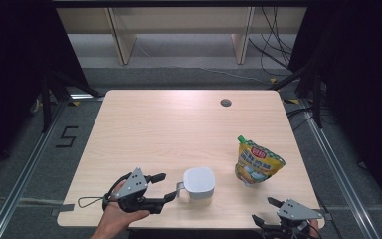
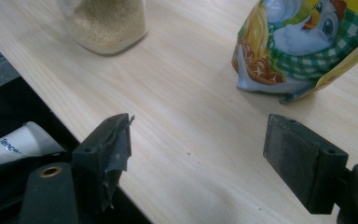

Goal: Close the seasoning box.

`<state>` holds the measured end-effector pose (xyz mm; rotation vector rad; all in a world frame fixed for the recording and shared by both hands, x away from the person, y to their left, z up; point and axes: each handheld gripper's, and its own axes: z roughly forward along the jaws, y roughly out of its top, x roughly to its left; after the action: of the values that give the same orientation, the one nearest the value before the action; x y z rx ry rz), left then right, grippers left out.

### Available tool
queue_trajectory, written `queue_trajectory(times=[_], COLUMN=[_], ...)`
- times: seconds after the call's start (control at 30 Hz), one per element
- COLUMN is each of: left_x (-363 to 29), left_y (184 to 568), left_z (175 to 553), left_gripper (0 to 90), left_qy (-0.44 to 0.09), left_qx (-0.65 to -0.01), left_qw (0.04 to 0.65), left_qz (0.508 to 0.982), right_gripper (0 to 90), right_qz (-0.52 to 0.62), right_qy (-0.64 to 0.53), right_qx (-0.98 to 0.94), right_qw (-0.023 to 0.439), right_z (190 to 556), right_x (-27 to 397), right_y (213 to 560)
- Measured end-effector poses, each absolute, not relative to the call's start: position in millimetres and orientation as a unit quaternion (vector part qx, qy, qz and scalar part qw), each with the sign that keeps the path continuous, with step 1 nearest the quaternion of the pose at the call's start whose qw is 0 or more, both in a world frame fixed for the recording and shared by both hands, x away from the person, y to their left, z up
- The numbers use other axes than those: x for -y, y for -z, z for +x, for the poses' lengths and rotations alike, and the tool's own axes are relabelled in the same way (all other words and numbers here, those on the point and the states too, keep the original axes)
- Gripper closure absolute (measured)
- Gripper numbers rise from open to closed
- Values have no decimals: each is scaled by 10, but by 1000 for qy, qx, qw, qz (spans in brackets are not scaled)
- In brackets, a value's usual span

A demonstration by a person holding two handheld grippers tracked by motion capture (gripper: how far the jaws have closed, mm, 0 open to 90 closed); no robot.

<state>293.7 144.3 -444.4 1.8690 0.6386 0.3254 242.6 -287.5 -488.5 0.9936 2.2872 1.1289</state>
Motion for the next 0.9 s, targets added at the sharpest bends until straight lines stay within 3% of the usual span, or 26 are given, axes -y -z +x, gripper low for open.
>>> queue_trajectory(times=[0.43, 0.9], left_x=[-1622, -1663], left_y=[4833, 4982], left_z=[2876, 2868], left_gripper=[278, 242], left_qy=[-140, -129], left_qx=[-321, -326], left_qw=[505, 464], left_qz=[789, 813], right_gripper=[238, 236], right_qz=[352, 355], right_qy=[-402, -396], right_qx=[-821, -823], right_qw=[202, 198], right_z=[2429, 2434], right_x=[2877, 2872], right_y=[4886, 4904])
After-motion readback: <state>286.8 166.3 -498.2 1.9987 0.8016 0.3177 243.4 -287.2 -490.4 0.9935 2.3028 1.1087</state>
